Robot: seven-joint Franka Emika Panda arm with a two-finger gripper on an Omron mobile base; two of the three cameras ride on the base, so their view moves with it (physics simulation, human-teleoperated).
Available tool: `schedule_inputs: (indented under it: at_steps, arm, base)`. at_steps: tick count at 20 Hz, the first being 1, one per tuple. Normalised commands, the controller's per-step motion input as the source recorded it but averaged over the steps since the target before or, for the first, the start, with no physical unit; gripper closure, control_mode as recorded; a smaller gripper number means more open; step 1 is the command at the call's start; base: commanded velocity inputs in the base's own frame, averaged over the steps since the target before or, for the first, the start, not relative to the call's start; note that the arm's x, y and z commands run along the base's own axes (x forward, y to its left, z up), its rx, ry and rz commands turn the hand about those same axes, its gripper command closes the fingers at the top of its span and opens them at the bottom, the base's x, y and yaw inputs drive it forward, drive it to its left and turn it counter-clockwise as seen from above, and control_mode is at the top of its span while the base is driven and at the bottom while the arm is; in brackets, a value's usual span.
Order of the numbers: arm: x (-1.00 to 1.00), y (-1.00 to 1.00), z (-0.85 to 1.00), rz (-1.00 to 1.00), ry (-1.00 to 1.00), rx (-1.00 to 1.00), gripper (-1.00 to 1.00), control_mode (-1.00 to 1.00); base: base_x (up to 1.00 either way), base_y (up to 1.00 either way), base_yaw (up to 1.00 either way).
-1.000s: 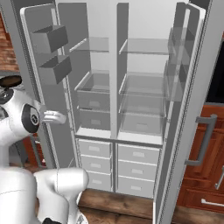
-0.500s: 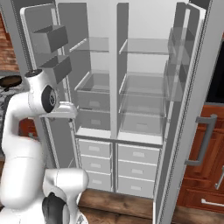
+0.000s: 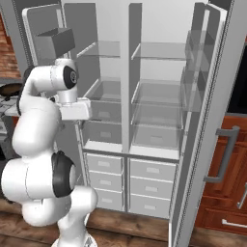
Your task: Place one of the steaks on the plate and the other in the bowl. Then place the bowl in the fridge.
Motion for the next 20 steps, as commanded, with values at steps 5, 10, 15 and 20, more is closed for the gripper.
schedule_inputs:
  at_steps: [5,10,15,20]
  arm:
    - [-0.20,-0.25,-0.08,0.07,-0.10,0.08,-1.00,-1.00]
    - [-0.10,-0.17,-0.54,0.07,-0.47,0.03,-1.00,-1.00]
    - [0.38,-0.01,-0.86,0.20,-0.63,0.11,-1.00,-1.00]
    - [0.06,-0.02,-0.03,0.08,-0.16,0.08,-1.00,-1.00]
  base:
    - [0.00,0.00,0.00]
    - [0.00,0.00,0.00]
    - [0.00,0.00,0.00]
    - [0.00,0.00,0.00]
